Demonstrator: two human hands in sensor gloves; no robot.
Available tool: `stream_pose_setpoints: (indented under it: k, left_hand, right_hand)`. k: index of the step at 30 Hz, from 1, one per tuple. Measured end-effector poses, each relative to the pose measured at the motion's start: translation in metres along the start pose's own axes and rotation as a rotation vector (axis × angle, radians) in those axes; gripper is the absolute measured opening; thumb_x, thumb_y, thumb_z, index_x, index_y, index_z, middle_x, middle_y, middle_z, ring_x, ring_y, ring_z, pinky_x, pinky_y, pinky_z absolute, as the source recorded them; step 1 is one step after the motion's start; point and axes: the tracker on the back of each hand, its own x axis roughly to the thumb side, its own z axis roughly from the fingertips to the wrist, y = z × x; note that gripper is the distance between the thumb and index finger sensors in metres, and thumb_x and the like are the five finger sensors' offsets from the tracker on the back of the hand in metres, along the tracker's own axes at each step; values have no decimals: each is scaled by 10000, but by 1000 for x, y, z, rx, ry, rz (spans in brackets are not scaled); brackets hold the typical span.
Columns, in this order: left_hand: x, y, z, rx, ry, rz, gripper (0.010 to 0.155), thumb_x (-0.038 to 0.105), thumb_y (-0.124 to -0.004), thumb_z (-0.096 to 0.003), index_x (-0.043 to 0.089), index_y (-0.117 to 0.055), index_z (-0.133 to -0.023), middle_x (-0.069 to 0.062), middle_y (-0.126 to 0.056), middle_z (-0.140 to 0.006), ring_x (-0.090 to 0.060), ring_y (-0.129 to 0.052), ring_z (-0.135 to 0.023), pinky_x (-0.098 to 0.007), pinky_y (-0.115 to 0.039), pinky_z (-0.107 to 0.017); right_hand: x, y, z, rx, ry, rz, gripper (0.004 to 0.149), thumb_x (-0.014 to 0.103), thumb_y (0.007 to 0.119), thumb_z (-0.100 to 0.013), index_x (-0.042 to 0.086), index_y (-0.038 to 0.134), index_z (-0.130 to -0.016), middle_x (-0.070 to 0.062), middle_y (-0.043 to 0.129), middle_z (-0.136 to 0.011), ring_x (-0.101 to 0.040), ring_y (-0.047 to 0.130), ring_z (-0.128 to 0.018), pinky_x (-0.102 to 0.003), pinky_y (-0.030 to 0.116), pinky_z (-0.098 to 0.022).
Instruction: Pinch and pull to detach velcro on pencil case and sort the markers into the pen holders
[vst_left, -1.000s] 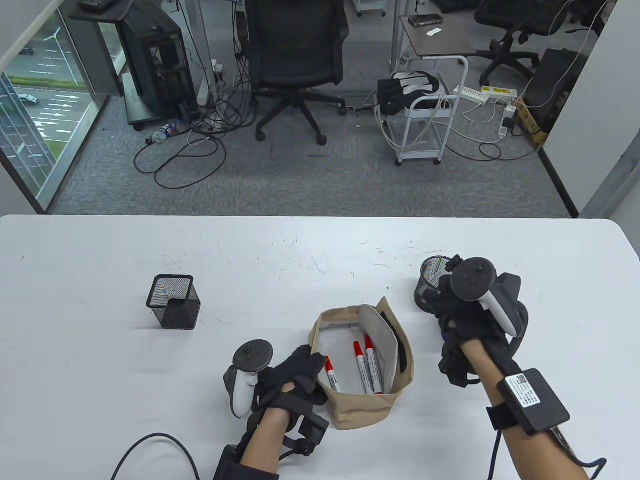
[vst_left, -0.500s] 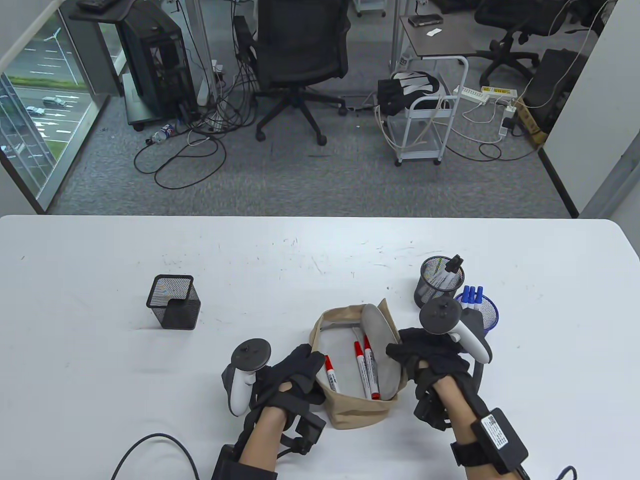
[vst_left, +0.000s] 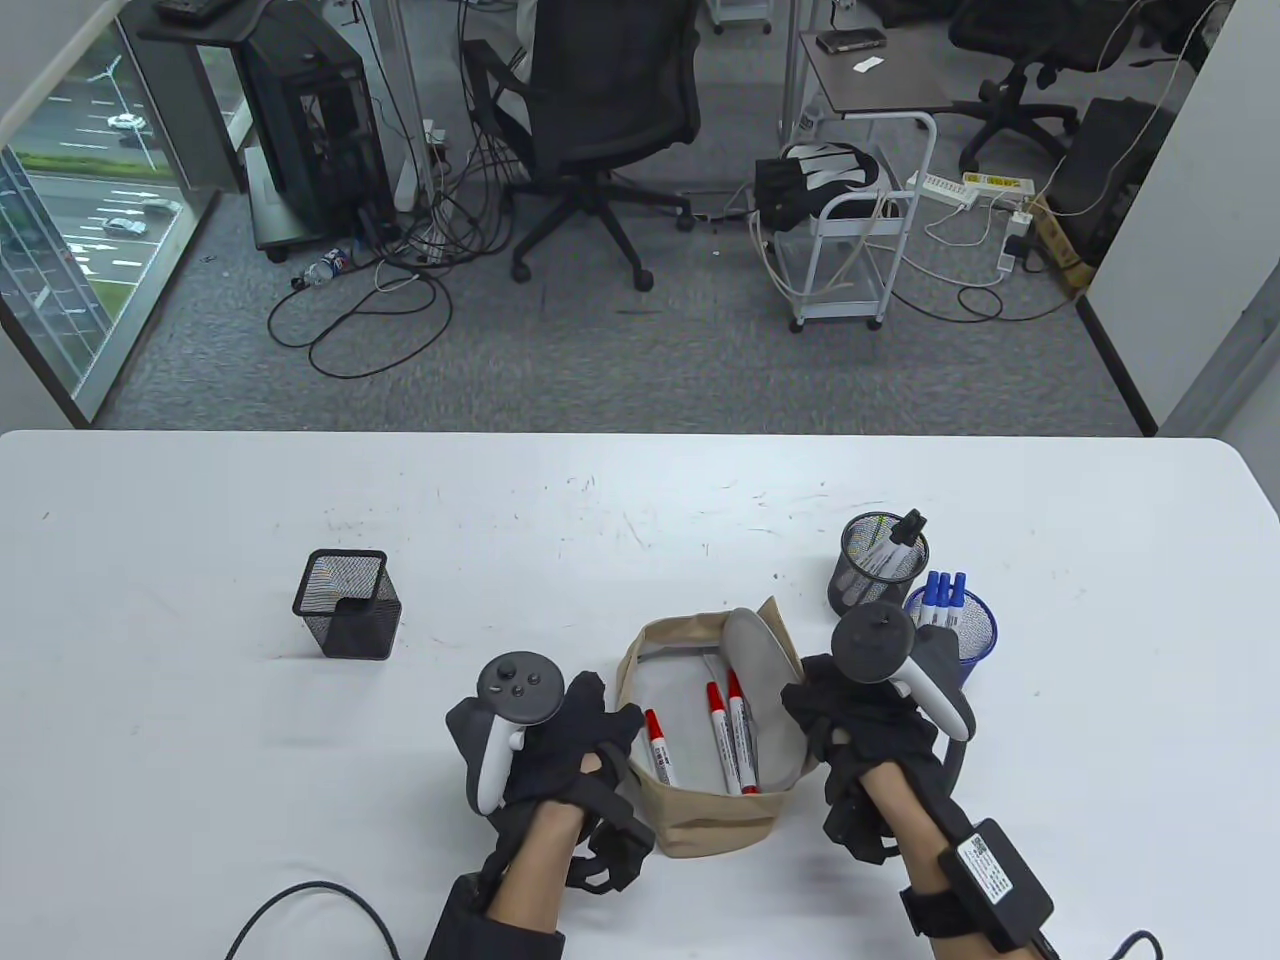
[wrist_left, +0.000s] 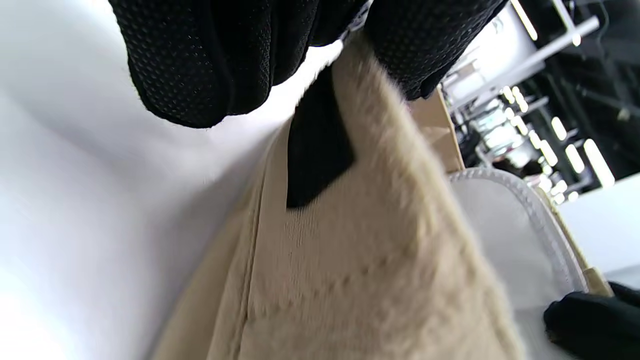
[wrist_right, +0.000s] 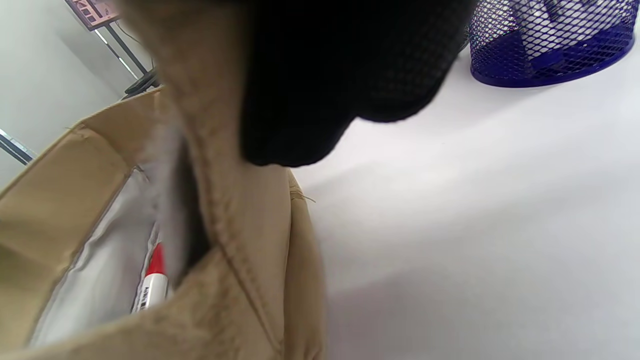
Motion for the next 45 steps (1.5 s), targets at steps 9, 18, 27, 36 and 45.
stream_pose_setpoints:
  k: [9,18,27,36,45]
  left_hand:
    - [92,12,24,38,-95,-218,646,360,-878,-512,40,-729,-1053,-234,-924,-967,-408,-1027,-755,-421,-962,-444]
    - [93,-71,-64,-293,353,-674,760,435,-896,-495,-25,-683,-1061,-270,-914,-951,-414,-1039,-725,-385,-992,-410]
    - [96,-103,-97,-136,468,-958,822,433,-997,-420,84,-676,-1090,-69,-1036,-778,-233,-1105,-521,-313,-973,-353]
    - [107,-42,-76,-137,172,-447,627,394,-976,-440,264,-799,-1027,-35,-1012,-831,-258,-1083,-605,-369,-955,-422]
    - [96,144,-40,380,43,-199,444,401,-1017,-395,298,-974,-825,-1,-1094,-747,-203,-1166,-523,-298,-1035,-346]
  right_hand:
    - [2,2,0,6,1,1,501,313,895,-485,-5,840,-868,-155,1056,-618,-172,1072,-222,-295,899,-158]
    - [4,3,0,13,-2,18,504,313,890,-486,-8,836,-871,-156,1055,-621,-173,1073,-224,-295,898,-159]
    - [1,4,-1,20,6,6,501,310,888,-488,-7,833,-873,-155,1055,-620,-173,1072,-223,-295,898,-158]
    - [5,6,1,-9,15,35,501,307,890,-486,-12,837,-869,-154,1057,-614,-168,1070,-216,-290,897,-153]
    - [5,7,2,-17,22,42,502,309,889,-487,-11,836,-870,-153,1056,-617,-166,1070,-217,-290,897,-154]
